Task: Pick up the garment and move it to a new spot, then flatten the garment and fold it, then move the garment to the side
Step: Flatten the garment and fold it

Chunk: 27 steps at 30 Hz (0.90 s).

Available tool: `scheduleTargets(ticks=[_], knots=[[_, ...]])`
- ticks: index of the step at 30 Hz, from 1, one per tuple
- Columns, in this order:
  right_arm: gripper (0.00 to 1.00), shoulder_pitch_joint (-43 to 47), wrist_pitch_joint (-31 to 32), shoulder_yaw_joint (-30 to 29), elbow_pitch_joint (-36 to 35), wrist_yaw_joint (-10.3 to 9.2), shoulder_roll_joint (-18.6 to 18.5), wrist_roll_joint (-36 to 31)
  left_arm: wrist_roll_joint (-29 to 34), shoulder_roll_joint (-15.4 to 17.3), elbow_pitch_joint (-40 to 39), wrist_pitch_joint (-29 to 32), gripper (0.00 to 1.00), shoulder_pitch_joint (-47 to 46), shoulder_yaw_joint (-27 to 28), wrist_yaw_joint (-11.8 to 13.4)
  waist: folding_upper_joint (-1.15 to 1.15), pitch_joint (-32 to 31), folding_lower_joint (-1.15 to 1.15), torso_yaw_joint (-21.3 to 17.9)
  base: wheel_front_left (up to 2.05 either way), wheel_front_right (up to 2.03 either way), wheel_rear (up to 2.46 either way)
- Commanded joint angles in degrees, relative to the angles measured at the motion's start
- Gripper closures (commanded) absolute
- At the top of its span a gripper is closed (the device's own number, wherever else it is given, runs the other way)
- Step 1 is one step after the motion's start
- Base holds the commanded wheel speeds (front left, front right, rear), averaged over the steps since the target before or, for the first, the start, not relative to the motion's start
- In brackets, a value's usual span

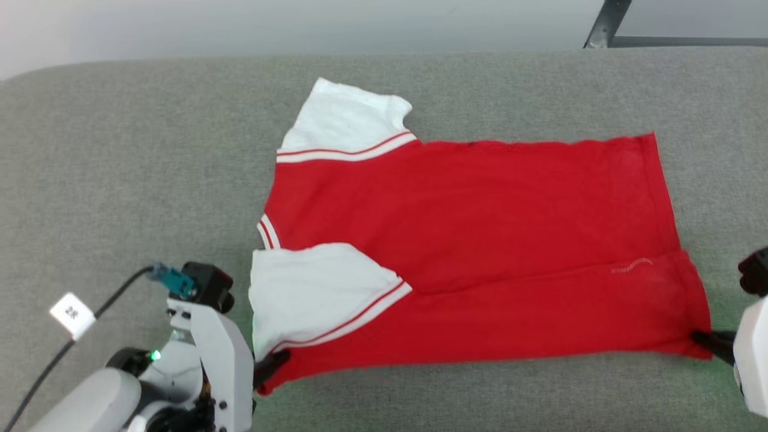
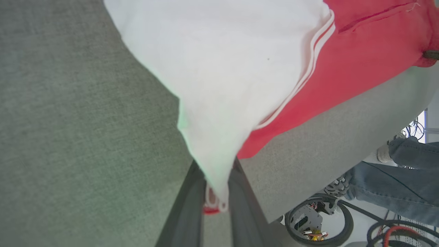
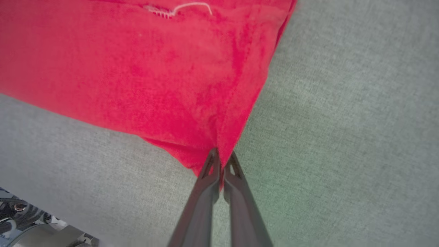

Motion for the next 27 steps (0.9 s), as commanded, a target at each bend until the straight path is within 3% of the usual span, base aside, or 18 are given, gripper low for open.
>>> scheduleTargets(ticks=[1, 3, 5, 6, 7, 8, 9, 16, 19, 22, 27], knots=[[1.00, 2.13, 0.23, -1.22, -1.01, -0.09, -0.52, 0.37, 0.28, 0.50, -1.25, -0.67, 1.00, 1.35, 0.15, 0.73, 0.00, -0.45, 0.00, 0.44, 0.00, 0.00, 0.00], [1.00, 3.52, -0.30, -2.41, -2.69, -0.08, -0.53, -0.03, 0.36, 0.59, -2.35, -1.48, 1.00, 2.42, 0.40, 1.19, 0.00, -0.71, 0.00, 0.47, 0.00, 0.00, 0.00], [0.09, 4.67, -1.69, -4.32, -3.61, -0.08, 0.14, -0.88, 0.91, 0.63, -3.20, -2.81, 0.95, 3.19, 0.69, 1.56, 0.00, -1.21, 0.00, 0.54, 0.00, 0.00, 0.00], [0.00, 5.30, -2.21, -5.35, -3.93, -0.08, 0.68, -1.39, 0.82, 0.25, -3.37, -3.88, 0.67, 3.63, 1.29, 1.98, 0.00, -1.45, 0.00, 0.55, 0.00, 0.00, 0.00], [0.00, 5.84, -2.78, -6.25, -4.25, -0.08, 1.20, -1.90, 0.73, 0.09, -3.64, -4.79, 0.47, 4.15, 1.70, 2.08, 0.00, -1.73, 0.00, 0.56, 0.00, 0.00, 0.00], [0.00, 6.28, -3.47, -7.29, -4.67, -0.08, 1.71, -2.46, 0.80, -0.08, -4.10, -6.28, 0.12, 4.69, 2.29, 1.98, 0.00, -2.07, 0.00, 0.58, 0.00, 0.00, 0.00], [0.00, 6.81, -4.32, -8.64, -5.01, -0.08, 2.33, -3.04, 0.44, -0.66, -4.35, -8.34, 0.00, 5.56, 3.57, 2.56, 0.00, -2.50, 0.00, 0.63, 0.00, 0.00, 0.00], [0.00, 10.34, -11.60, -18.48, -8.25, -0.08, 7.18, -7.86, 2.20, -4.19, -7.26, -27.13, 0.00, 13.51, 12.78, 5.62, 0.00, -4.64, 0.00, 1.36, 0.00, 0.00, 0.00], [0.00, 9.85, -15.75, -23.24, -9.04, -0.08, 11.54, -10.90, 3.60, -6.04, -6.77, -34.52, 0.00, 14.51, 16.18, 5.87, 0.00, -4.58, 0.00, 1.36, 0.00, 0.00, 0.00], [0.00, 8.32, -18.87, -25.64, -9.84, -0.07, 15.10, -14.65, 5.67, -5.76, -5.89, -37.95, 0.00, 11.85, 17.21, 3.92, 0.00, -3.82, 0.00, 0.58, 0.00, 0.00, 0.00], [0.00, 6.82, -20.95, -25.46, -10.66, -0.07, 18.66, -17.98, 7.45, -4.37, -2.35, -37.34, 0.00, 4.34, 16.85, 0.61, 0.00, -2.11, 0.00, -1.19, 0.00, 0.00, 0.00]])
